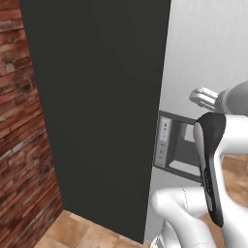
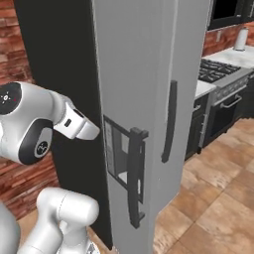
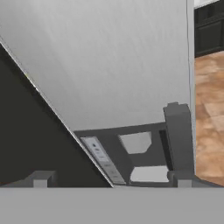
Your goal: Take the fish and garlic from the second highest rack and move them to the highest rack where the mango and lemon wedge are located, to maximize freezer space. Close the freezer door after rearranging.
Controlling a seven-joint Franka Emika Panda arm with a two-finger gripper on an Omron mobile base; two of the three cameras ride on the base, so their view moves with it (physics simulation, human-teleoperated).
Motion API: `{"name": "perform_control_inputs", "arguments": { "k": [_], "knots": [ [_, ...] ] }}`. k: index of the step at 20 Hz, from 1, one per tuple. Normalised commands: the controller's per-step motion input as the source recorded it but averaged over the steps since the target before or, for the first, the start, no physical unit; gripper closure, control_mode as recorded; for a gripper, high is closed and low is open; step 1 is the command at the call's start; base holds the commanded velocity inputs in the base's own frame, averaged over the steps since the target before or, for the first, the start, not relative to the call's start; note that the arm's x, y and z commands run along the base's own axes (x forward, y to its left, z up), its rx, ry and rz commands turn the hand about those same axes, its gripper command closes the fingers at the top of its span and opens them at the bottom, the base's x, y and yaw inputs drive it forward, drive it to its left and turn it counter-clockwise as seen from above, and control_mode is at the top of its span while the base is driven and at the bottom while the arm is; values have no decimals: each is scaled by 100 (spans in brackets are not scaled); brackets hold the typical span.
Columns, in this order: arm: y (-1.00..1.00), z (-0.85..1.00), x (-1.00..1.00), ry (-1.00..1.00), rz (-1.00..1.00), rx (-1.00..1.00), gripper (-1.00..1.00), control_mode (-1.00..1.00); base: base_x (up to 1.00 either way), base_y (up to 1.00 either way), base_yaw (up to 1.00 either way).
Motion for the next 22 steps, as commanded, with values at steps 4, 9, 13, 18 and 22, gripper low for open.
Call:
{"name": "perform_control_inputs", "arguments": {
  "k": [4,9,13,18,22],
  "knots": [
    [0,0,0,0,0,0,-100,100,45,-8,-3],
    [-8,-6,26,0,0,2,-100,-100,28,-7,0],
    [-26,-20,87,0,0,8,-100,-100,0,0,0],
    [-28,-29,91,0,0,2,-100,-100,0,0,0],
    [-32,-32,89,0,-2,0,-100,-100,0,0,0]
  ]
}}
